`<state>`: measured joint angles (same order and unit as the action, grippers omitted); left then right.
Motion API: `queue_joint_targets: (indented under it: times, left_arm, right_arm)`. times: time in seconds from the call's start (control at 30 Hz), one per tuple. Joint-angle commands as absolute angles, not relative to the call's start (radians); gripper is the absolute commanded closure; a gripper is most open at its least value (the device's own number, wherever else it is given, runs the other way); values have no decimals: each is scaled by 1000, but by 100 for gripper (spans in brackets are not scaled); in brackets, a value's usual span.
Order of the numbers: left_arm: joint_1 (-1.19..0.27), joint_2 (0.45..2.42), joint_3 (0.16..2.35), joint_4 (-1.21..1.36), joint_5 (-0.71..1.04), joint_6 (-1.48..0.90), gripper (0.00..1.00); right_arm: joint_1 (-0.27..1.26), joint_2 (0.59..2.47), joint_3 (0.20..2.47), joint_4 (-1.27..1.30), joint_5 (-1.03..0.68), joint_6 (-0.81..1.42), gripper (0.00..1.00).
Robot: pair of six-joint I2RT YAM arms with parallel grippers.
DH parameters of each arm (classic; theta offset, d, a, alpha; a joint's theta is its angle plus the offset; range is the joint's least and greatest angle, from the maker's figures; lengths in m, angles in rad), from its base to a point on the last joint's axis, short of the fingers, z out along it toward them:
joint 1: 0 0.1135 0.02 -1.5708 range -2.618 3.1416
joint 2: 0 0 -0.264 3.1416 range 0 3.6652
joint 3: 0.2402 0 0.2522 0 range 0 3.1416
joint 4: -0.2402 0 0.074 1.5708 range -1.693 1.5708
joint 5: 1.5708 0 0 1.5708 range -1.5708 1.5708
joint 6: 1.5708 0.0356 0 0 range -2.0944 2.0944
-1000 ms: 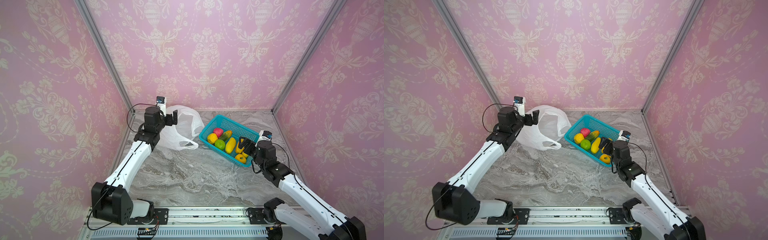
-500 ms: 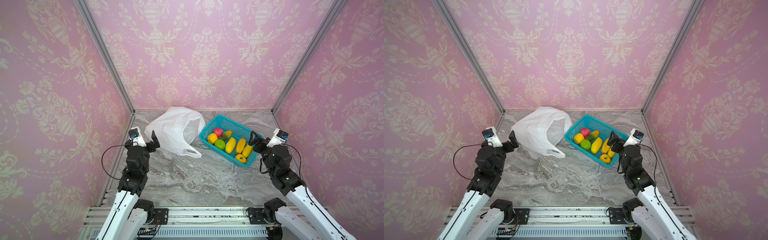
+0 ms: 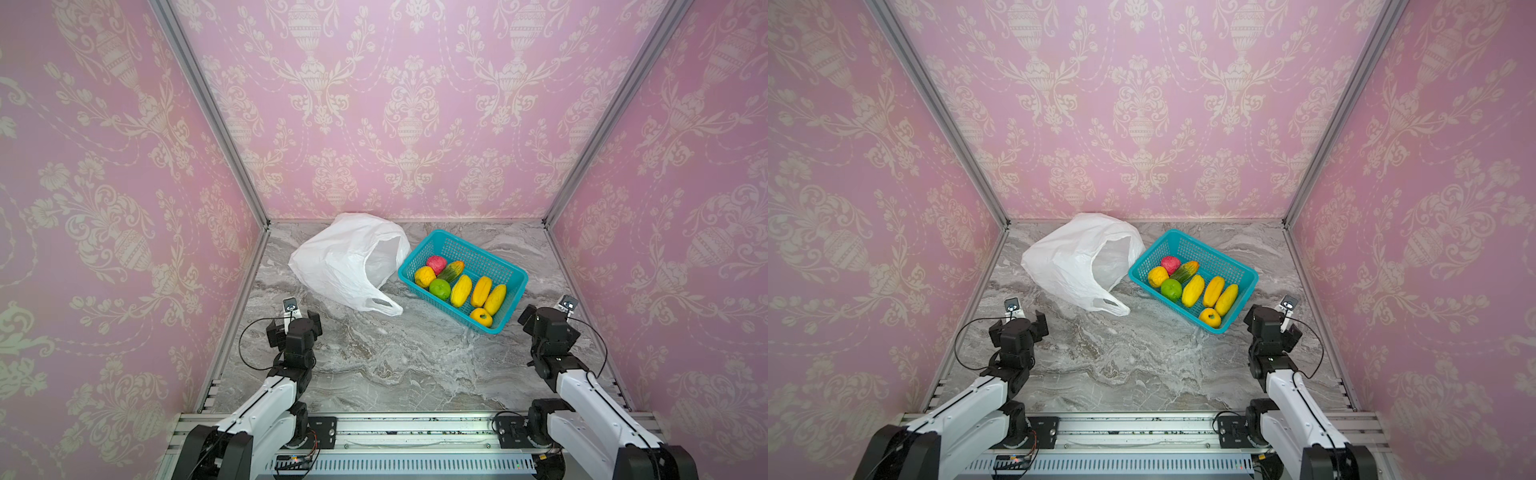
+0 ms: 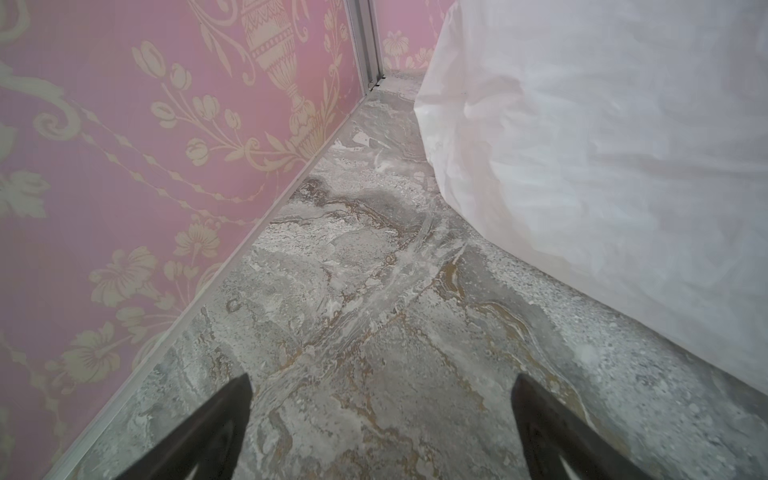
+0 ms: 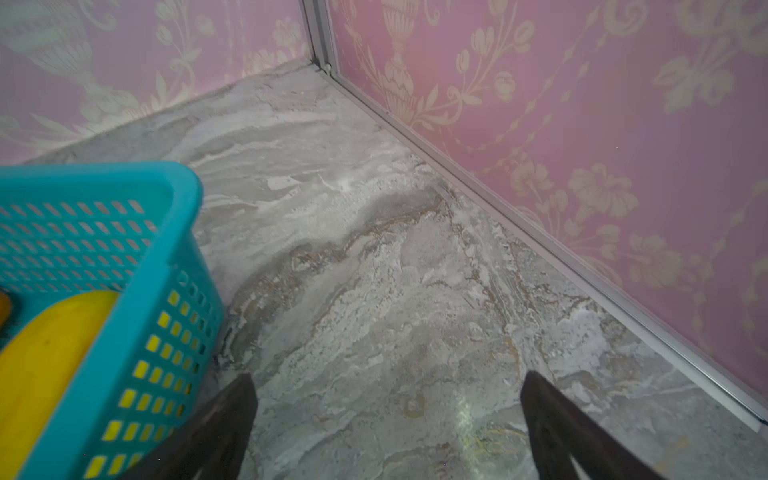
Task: Untie the knot of the plastic bag and take out the fruit
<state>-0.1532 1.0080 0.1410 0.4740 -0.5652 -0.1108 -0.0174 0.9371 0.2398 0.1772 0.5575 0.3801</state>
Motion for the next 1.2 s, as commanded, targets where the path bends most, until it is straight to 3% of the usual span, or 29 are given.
queue_joint_targets:
  times: [0.0, 0.07, 0.23, 0.37, 0.47, 0.57, 0.73, 0.87, 0.93, 1.0, 1.17]
  left_arm:
    - [-144, 1124, 202, 643, -589, -39, 1]
    - [-143, 1185, 206, 731, -584, -6, 1]
    - [-112, 1310, 203, 929, -528, 25, 1]
    - [-85, 1389, 224, 1008, -425, 42, 1]
    - [-66, 1433, 242, 1047, -376, 35, 1]
    - [-13, 1506, 268, 1051, -216, -14, 1]
    - [6, 1651, 260, 1210, -98, 7, 1]
    - [10, 1645, 295, 1141, -106, 1, 1]
    - [11, 1643, 299, 1135, -133, -10, 1]
    - [11, 1642, 293, 1143, -135, -11, 1]
    - [11, 1648, 287, 1163, -72, 8, 1]
  right_arm:
    - [-26, 1032, 279, 352, 530, 300, 0]
    - [-26, 1083, 295, 386, 492, 286, 0]
    - [-26, 1196, 213, 773, 420, 256, 0]
    - [-33, 1420, 242, 1042, 362, 226, 0]
    - [-21, 1389, 348, 779, 318, 207, 0]
    - [-6, 1405, 347, 811, 292, 173, 0]
    - [17, 1425, 301, 934, 251, 123, 0]
    - [23, 1496, 282, 1015, 147, 80, 0]
    - [26, 1570, 237, 1224, 158, 73, 0]
    - [22, 1532, 240, 1149, 228, 112, 0]
    - [24, 1546, 290, 1090, 167, 85, 0]
